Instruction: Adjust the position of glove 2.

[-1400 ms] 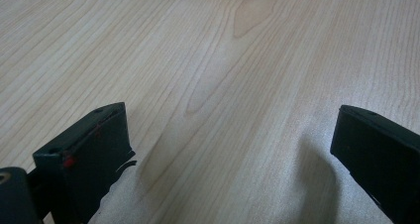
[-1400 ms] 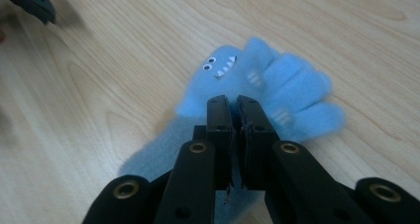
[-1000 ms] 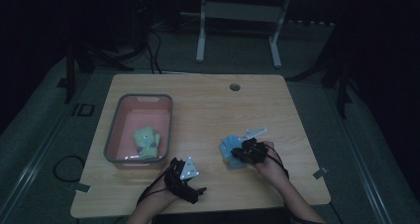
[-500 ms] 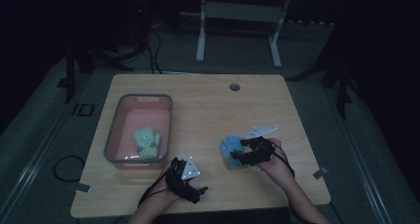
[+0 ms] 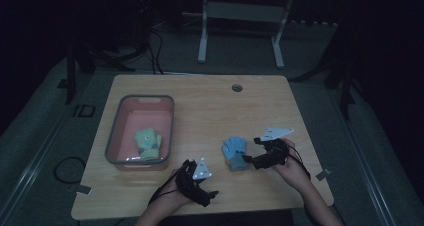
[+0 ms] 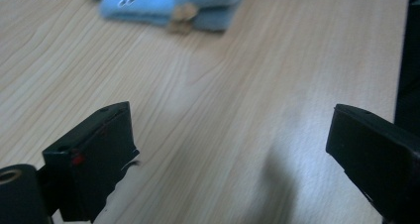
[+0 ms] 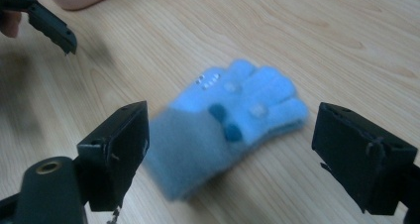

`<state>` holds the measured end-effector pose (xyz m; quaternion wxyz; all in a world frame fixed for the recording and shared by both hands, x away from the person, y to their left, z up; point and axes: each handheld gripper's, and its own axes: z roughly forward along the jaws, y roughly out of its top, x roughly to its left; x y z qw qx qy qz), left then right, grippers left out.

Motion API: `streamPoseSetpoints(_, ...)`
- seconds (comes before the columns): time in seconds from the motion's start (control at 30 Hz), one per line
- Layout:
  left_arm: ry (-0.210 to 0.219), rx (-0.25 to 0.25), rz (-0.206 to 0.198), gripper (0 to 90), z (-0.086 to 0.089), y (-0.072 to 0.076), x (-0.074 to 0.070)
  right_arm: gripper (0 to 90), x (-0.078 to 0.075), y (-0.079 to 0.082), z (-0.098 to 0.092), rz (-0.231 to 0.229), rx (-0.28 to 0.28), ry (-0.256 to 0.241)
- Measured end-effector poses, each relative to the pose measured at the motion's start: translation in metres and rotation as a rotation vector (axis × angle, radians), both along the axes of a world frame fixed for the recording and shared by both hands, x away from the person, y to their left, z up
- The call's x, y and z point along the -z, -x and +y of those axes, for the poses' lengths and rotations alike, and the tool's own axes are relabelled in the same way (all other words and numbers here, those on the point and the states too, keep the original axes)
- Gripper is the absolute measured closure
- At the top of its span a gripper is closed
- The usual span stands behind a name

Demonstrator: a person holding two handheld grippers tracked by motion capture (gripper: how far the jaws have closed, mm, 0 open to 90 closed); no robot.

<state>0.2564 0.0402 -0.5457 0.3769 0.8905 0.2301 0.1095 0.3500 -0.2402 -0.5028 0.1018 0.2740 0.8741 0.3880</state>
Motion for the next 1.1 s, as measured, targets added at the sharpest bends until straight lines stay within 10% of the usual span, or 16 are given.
streamPoseSetpoints(0.33,-0.025,0.070,-0.044,6.6,-0.019,-0.005,-0.009,13.2,0.004,0.003,-0.009,0.062,-0.006,-0.051)
streamPoseSetpoints(0.67,-0.034,0.141,-0.118,15.3,-0.045,-0.025,-0.030,51.4,0.000,-0.019,-0.008,-0.010,0.006,-0.013)
streamPoseSetpoints(1.1,-0.108,0.253,-0.203,33.2,-0.084,-0.054,-0.018,42.0,0.012,-0.052,0.021,0.033,-0.024,0.002)
